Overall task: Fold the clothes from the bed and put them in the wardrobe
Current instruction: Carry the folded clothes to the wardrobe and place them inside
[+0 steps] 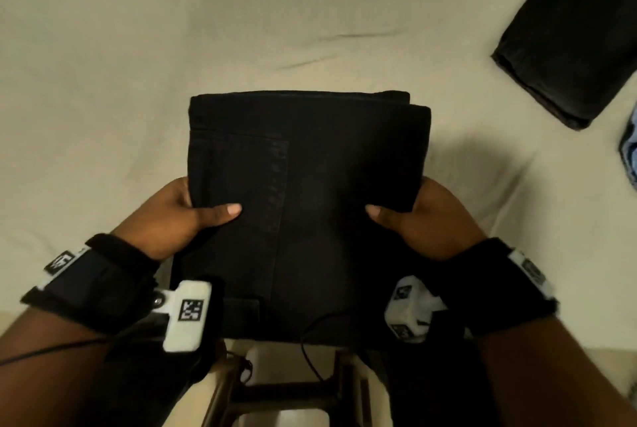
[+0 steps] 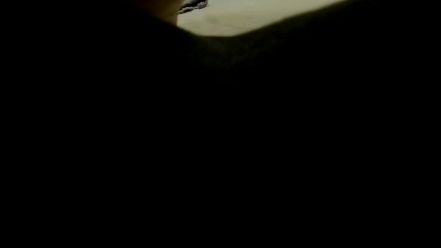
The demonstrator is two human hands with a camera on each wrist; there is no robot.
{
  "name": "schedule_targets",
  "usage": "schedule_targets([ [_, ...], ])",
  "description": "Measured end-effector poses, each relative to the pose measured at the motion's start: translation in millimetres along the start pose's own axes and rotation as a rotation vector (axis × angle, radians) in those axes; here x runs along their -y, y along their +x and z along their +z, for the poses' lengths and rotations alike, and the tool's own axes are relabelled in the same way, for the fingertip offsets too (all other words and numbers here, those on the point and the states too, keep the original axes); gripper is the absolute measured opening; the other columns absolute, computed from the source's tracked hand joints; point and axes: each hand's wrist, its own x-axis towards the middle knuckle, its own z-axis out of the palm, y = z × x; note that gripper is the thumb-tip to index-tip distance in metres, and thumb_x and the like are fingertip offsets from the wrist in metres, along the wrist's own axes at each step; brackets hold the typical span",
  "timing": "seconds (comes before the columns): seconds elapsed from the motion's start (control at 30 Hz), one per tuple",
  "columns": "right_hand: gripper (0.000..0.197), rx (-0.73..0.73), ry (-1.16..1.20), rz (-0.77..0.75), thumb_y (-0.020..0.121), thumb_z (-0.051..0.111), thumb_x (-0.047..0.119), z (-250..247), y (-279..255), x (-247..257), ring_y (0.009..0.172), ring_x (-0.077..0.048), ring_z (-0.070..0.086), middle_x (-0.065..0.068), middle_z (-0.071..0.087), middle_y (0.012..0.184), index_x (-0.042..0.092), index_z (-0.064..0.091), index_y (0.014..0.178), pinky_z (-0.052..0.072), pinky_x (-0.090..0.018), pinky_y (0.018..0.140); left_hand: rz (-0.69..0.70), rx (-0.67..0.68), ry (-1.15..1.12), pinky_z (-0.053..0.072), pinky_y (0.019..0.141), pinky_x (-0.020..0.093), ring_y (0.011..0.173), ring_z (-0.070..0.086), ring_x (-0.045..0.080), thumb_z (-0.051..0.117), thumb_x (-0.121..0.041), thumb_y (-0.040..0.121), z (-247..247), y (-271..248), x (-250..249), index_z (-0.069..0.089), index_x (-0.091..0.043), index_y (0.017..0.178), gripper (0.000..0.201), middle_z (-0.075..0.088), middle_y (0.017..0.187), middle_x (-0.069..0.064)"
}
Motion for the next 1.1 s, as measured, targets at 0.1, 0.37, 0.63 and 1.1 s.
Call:
schedule_targets([
  [0.1,0.054,-0.045,0.026,0.026,0.086,0.080,0.034,6.0,-2.0,1.3,0.114,-0.009,0.063,0.008,0.068,0.126,0.023,0.059,0.135,0.048,-0.029,0.099,-0.014,-0.072,-0.017,0.060,0.087,0.028,0.098,0.073,0.010,0.069,0.001,0.089,6.3,-3.7,3.2,0.069,-0.012,0.119,0.032,0.078,0.101,-0.008],
  [0.37,0.061,-0.099,-0.070,0.186,0.092,0.070,0.030,-5.1,-81.3,109.8,0.126,-0.036,0.057,-0.012,0.060,0.139,0.017,0.044,0.146,0.044,-0.039,0.105,-0.054,-0.219,0.191,0.041,0.091,0.025,0.121,0.061,0.030,0.078,-0.023,0.088,4.8,-97.0,-76.4,0.061,-0.012,0.133,0.050,0.066,0.132,0.009],
  [0.63,0.044,0.076,0.061,-0.006,0.079,0.079,0.003,-57.6,-191.9,302.6,0.114,-0.025,0.067,-0.003,0.071,0.123,0.020,0.066,0.117,0.049,-0.047,0.107,0.074,-0.168,-0.246,0.056,0.085,0.030,0.100,0.070,0.023,0.077,-0.007,0.086,-108.4,-273.1,-170.0,0.068,-0.014,0.118,0.034,0.074,0.108,0.000],
  [1.1,0.046,0.237,-0.227,-0.245,0.088,0.069,0.001,89.9,-231.7,496.8,0.116,-0.019,0.062,0.003,0.067,0.121,0.023,0.059,0.127,0.044,-0.029,0.097,0.196,-0.307,-0.352,0.045,0.111,0.045,0.120,0.063,0.017,0.090,-0.027,0.066,-290.5,-405.6,-91.1,0.052,-0.033,0.139,0.083,0.068,0.127,-0.009],
])
